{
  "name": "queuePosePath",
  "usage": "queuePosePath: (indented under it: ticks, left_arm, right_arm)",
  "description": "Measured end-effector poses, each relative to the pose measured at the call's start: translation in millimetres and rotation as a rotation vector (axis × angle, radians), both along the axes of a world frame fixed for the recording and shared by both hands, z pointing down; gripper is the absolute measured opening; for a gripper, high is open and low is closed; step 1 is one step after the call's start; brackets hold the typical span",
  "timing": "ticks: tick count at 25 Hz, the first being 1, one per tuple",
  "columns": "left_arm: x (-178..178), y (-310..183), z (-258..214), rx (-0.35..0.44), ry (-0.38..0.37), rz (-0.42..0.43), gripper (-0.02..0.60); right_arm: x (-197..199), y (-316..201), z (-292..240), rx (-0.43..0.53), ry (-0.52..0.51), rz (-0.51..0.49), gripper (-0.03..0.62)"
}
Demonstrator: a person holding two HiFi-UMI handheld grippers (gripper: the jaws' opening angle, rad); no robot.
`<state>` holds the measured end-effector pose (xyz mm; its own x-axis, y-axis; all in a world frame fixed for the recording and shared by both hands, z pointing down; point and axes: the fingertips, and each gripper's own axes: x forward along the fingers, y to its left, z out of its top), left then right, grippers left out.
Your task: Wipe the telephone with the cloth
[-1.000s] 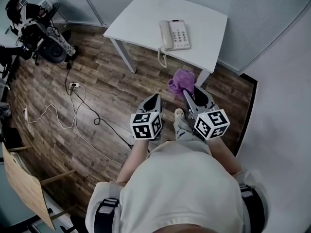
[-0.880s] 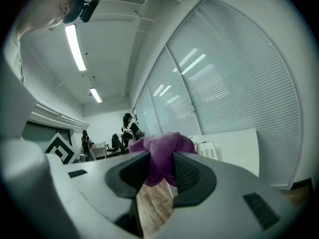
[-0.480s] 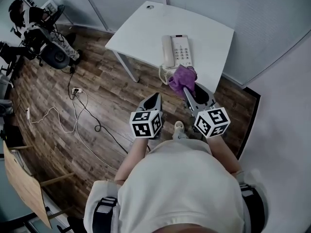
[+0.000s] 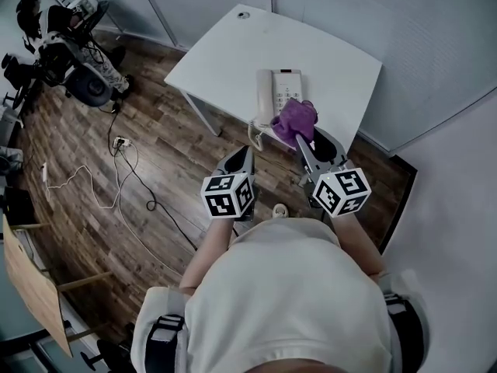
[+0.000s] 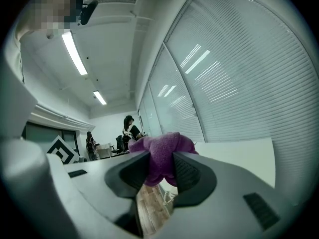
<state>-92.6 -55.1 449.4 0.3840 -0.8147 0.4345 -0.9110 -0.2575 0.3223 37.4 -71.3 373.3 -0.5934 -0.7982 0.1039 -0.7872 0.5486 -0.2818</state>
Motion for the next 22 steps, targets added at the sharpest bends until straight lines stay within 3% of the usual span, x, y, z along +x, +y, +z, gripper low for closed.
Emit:
queuePosePath:
  ticks: [10,22]
  left_arm:
    - [9,-46,3,0.003,0.001,-0.061,0.02]
    - [-6,-73,27,-0.037,0.015,-0.081,0.02]
  right_arm:
    - [13,-56,4,0.007,-0.002,-0.052,0.144]
    - [16,-106,22,-0.006,-0.003,-0.008,0.144]
